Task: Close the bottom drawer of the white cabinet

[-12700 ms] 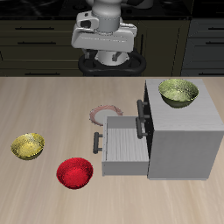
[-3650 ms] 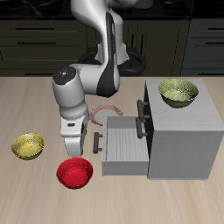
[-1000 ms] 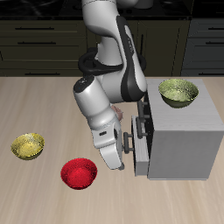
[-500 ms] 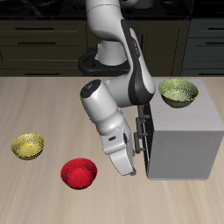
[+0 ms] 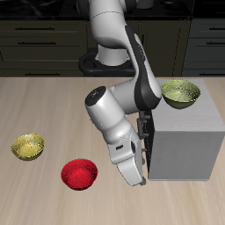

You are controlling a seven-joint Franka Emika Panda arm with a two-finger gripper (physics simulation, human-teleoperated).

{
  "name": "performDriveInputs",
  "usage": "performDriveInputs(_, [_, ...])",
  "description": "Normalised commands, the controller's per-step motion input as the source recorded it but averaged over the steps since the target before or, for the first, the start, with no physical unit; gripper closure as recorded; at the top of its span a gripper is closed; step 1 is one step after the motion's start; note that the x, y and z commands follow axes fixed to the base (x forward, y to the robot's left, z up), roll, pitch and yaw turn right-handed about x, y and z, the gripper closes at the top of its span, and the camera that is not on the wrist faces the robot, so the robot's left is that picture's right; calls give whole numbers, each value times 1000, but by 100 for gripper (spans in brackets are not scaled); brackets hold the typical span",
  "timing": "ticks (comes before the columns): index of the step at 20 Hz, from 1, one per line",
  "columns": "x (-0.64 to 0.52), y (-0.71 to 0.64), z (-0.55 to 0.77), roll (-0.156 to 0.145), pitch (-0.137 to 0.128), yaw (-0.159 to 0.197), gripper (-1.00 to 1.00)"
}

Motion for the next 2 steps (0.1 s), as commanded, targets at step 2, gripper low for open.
performDriveInputs(2, [-13, 234, 64, 55, 2, 36, -100])
